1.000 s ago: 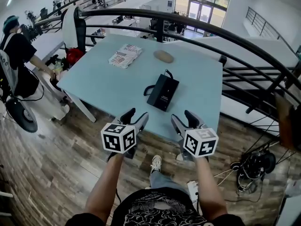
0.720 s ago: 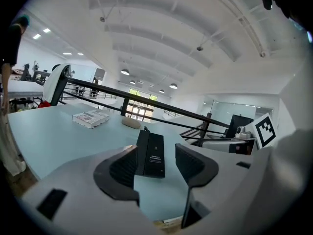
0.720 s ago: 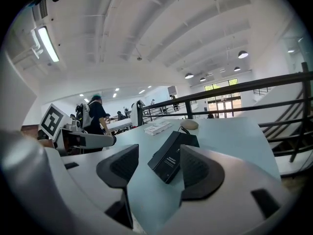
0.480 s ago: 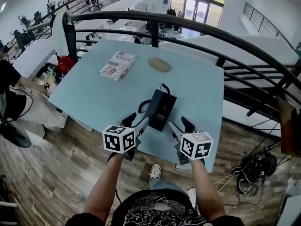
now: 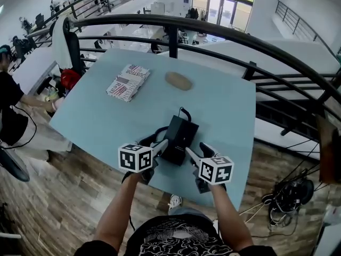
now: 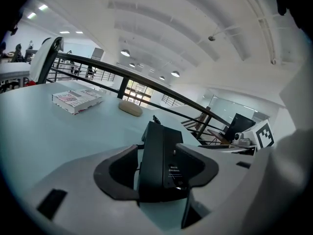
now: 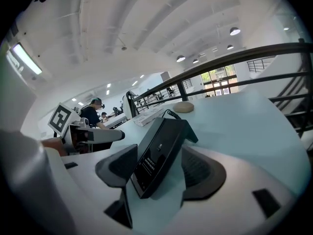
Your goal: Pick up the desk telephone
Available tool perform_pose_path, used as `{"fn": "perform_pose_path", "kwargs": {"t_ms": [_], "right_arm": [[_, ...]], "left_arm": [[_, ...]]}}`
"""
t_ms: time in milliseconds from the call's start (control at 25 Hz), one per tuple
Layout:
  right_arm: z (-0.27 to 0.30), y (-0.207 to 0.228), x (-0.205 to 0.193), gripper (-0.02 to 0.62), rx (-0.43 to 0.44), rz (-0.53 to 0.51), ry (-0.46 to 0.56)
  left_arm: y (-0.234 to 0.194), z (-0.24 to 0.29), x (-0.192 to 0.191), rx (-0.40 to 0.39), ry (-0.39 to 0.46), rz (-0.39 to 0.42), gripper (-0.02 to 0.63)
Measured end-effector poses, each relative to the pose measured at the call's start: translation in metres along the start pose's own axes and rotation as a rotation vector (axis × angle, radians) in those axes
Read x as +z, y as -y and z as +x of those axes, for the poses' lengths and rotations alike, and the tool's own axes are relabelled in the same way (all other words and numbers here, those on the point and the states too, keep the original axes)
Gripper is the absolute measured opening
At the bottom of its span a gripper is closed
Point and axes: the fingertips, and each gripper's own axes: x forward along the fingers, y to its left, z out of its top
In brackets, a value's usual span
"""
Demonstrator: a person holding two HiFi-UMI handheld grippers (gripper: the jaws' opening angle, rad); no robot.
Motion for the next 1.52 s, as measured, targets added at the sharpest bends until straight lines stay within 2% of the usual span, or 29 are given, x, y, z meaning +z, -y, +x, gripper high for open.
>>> {"fn": "perform_pose_path", "kwargs": {"t_ms": [520, 720, 1160, 1520], "right_arm": [[0.045, 0.013, -0.021, 0.285, 0.081, 0.230, -0.077], [0.057, 0.011, -0.029, 0.288, 0.101, 0.290, -0.110], [0.076, 0.009, -0.040, 0.281, 0.039, 0.366, -0.128], [0.075, 0.010, -0.037, 0.255, 0.040, 0.417, -0.091]], "left_arm": [[-0.019, 0.054, -0.013, -0.187, -0.153, -0.097, 0.267], [-0.019, 0.068, -0.022, -0.259, -0.210, -0.084, 0.273], [-0.021, 0.080, -0.031, -0.435, -0.313, -0.110, 0.273], [-0.018, 0.084, -0.033, -0.518, -0.385, -0.084, 0.273]]}}
